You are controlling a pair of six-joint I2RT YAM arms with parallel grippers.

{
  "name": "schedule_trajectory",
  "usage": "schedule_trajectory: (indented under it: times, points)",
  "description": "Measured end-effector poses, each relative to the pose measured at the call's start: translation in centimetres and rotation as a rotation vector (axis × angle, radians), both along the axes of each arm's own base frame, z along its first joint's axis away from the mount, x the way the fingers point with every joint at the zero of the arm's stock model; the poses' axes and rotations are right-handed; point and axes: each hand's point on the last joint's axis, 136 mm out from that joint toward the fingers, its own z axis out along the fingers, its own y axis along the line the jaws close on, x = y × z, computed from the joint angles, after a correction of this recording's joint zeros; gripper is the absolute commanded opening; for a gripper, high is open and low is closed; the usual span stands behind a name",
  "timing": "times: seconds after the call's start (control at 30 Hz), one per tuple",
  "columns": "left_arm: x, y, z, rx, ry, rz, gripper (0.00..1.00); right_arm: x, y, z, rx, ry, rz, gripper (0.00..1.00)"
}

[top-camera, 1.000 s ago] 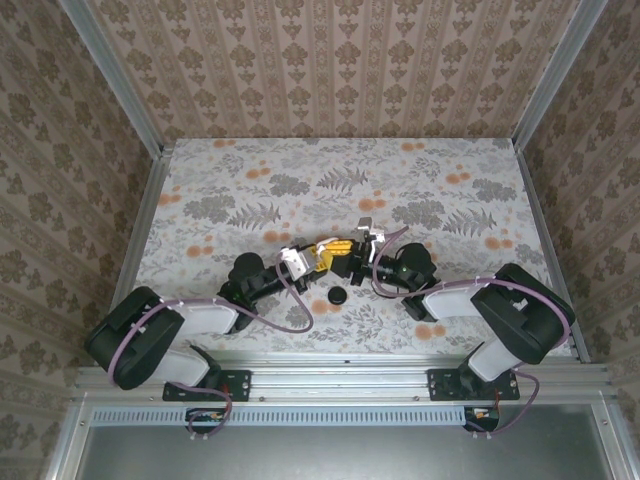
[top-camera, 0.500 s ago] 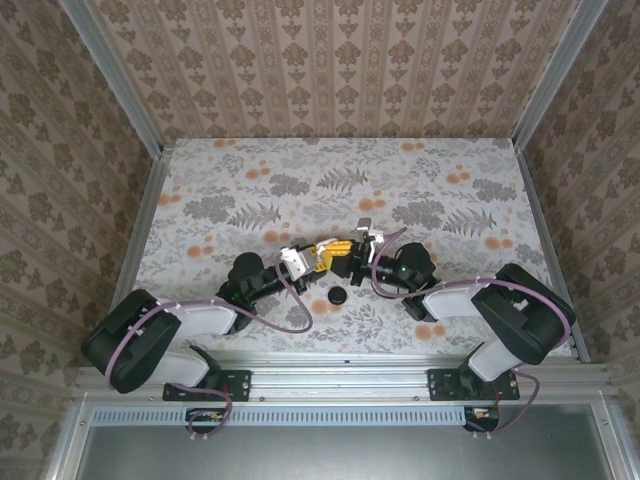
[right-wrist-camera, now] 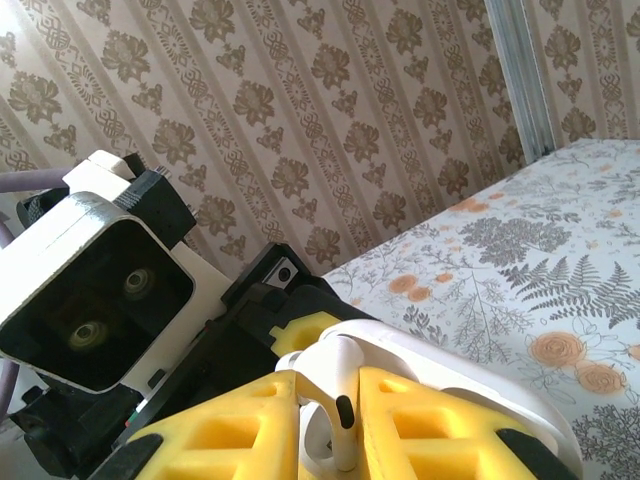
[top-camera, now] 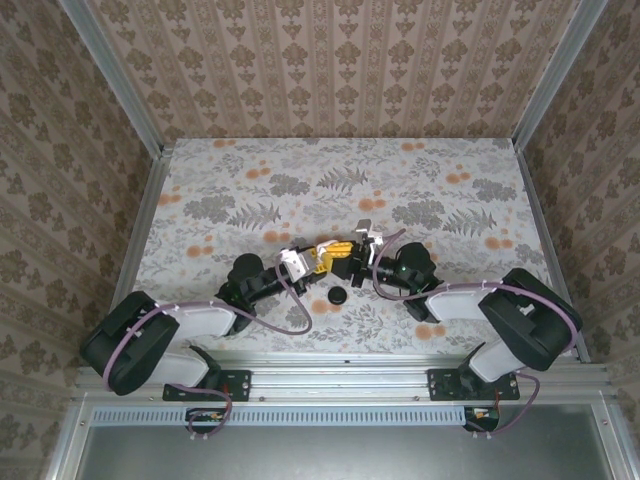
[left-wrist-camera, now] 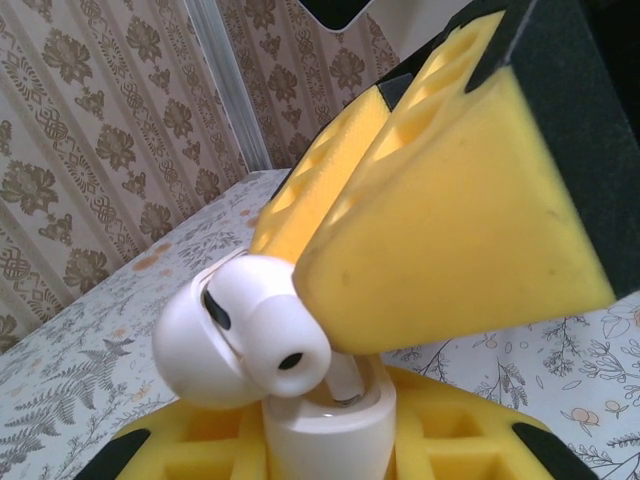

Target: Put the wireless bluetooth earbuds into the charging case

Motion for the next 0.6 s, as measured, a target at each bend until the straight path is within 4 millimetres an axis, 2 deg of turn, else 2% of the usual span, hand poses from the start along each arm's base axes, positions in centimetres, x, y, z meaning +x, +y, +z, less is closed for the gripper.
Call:
schedule_trajectory:
  times: [0.6]
  points:
    - [-0.15,-0.05,-0.06,0.002,0.001,-0.009,0.11,0.06,-0.4,-0.42,-0.052,0.003,-0.026,0.23]
